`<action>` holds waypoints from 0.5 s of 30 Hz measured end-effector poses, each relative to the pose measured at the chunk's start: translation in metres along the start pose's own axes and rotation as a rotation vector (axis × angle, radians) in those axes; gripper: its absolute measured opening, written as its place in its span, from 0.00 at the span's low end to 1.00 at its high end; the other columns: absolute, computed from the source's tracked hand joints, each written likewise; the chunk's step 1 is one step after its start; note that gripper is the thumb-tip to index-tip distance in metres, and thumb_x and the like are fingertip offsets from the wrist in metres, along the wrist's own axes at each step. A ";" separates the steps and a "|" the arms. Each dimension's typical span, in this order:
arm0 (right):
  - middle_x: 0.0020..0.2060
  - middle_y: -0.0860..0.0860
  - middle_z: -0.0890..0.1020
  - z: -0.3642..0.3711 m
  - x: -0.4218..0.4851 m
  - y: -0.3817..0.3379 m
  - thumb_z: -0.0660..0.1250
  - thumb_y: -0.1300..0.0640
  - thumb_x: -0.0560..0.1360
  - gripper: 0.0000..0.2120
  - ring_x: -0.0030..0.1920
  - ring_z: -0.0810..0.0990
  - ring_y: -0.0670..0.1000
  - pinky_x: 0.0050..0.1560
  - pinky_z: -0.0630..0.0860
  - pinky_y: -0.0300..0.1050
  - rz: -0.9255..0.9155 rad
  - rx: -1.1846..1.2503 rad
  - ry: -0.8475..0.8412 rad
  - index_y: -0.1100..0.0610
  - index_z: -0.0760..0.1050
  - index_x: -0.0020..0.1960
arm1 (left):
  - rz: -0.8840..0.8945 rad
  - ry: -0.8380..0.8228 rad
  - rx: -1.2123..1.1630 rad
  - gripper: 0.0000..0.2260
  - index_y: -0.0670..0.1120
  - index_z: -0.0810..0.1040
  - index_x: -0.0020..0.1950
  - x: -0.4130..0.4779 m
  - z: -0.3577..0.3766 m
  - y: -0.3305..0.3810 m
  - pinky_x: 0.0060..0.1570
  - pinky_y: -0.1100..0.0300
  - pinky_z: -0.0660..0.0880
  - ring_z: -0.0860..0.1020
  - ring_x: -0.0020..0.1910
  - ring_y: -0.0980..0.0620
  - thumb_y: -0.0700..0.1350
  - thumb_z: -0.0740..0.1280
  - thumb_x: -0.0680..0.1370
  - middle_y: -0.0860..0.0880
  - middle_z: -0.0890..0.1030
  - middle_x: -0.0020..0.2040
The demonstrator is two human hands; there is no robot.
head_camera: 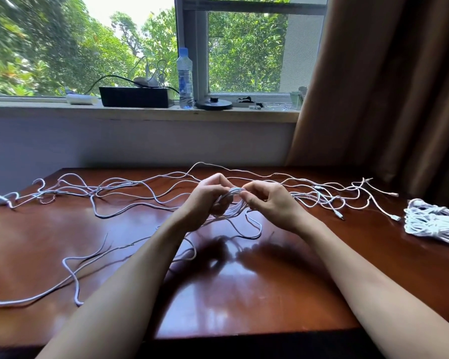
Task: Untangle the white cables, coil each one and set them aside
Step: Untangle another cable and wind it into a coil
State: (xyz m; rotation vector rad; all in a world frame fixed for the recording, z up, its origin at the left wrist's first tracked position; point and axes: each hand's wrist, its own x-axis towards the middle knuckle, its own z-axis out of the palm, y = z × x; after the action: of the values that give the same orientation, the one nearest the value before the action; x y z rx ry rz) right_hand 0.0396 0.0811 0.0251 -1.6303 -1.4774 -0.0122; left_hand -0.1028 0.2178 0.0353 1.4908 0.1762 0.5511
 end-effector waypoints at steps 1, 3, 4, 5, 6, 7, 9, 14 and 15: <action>0.38 0.55 0.82 0.000 0.001 0.000 0.68 0.52 0.81 0.07 0.38 0.78 0.58 0.43 0.78 0.59 0.001 -0.018 0.007 0.54 0.82 0.51 | -0.001 0.002 -0.009 0.06 0.40 0.71 0.44 0.000 0.001 0.000 0.26 0.65 0.57 0.63 0.23 0.54 0.30 0.58 0.76 0.45 0.71 0.27; 0.38 0.56 0.82 0.000 0.002 0.000 0.67 0.51 0.82 0.07 0.36 0.77 0.54 0.43 0.77 0.58 0.007 -0.029 0.015 0.54 0.81 0.50 | 0.001 0.002 -0.038 0.04 0.39 0.71 0.46 0.000 0.003 0.000 0.26 0.65 0.58 0.64 0.23 0.54 0.33 0.59 0.79 0.47 0.72 0.28; 0.38 0.56 0.82 0.000 0.002 -0.001 0.66 0.51 0.82 0.08 0.37 0.77 0.54 0.43 0.77 0.58 0.008 -0.024 0.015 0.54 0.80 0.51 | 0.002 -0.006 -0.061 0.03 0.39 0.71 0.49 0.000 0.003 0.000 0.26 0.64 0.58 0.64 0.24 0.53 0.36 0.59 0.80 0.47 0.73 0.29; 0.38 0.56 0.82 0.001 0.002 -0.001 0.65 0.51 0.82 0.08 0.38 0.78 0.56 0.44 0.77 0.58 0.010 -0.025 0.014 0.54 0.80 0.51 | 0.002 -0.019 -0.088 0.04 0.39 0.72 0.52 0.000 0.003 0.001 0.27 0.62 0.59 0.65 0.26 0.52 0.38 0.60 0.80 0.46 0.73 0.30; 0.39 0.56 0.82 0.000 0.002 -0.001 0.65 0.50 0.83 0.08 0.38 0.78 0.56 0.44 0.77 0.57 0.015 -0.030 0.015 0.53 0.80 0.52 | -0.003 -0.029 -0.113 0.08 0.39 0.72 0.54 -0.001 0.003 0.002 0.28 0.61 0.61 0.66 0.27 0.51 0.40 0.62 0.77 0.45 0.74 0.31; 0.39 0.56 0.82 0.000 0.002 0.000 0.64 0.50 0.83 0.08 0.38 0.78 0.56 0.45 0.76 0.57 0.023 -0.033 0.019 0.53 0.79 0.52 | -0.011 -0.040 -0.128 0.12 0.39 0.73 0.55 -0.001 0.002 0.003 0.29 0.60 0.63 0.68 0.29 0.51 0.41 0.64 0.73 0.44 0.75 0.33; 0.41 0.57 0.82 -0.003 0.002 0.000 0.63 0.50 0.83 0.09 0.39 0.78 0.55 0.45 0.76 0.56 0.036 -0.019 0.024 0.53 0.79 0.53 | -0.004 -0.069 -0.118 0.17 0.37 0.74 0.56 -0.001 0.001 0.004 0.31 0.61 0.66 0.70 0.31 0.52 0.40 0.63 0.68 0.42 0.77 0.38; 0.40 0.51 0.83 -0.006 0.002 -0.002 0.63 0.53 0.83 0.08 0.39 0.78 0.47 0.43 0.75 0.40 0.053 0.005 0.055 0.55 0.80 0.53 | 0.042 -0.112 -0.042 0.17 0.37 0.76 0.59 0.002 -0.003 -0.004 0.37 0.62 0.68 0.73 0.36 0.52 0.35 0.67 0.70 0.42 0.82 0.47; 0.40 0.50 0.83 -0.006 0.002 -0.002 0.63 0.54 0.83 0.07 0.39 0.78 0.45 0.43 0.74 0.37 0.057 0.009 0.068 0.54 0.80 0.52 | 0.063 -0.114 -0.013 0.17 0.37 0.77 0.61 0.003 -0.005 -0.006 0.39 0.61 0.69 0.73 0.40 0.50 0.35 0.68 0.72 0.39 0.82 0.51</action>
State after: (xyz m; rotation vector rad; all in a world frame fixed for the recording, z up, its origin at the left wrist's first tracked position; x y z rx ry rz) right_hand 0.0421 0.0789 0.0308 -1.6479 -1.3770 -0.0287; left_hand -0.1008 0.2236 0.0296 1.5149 0.0370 0.5147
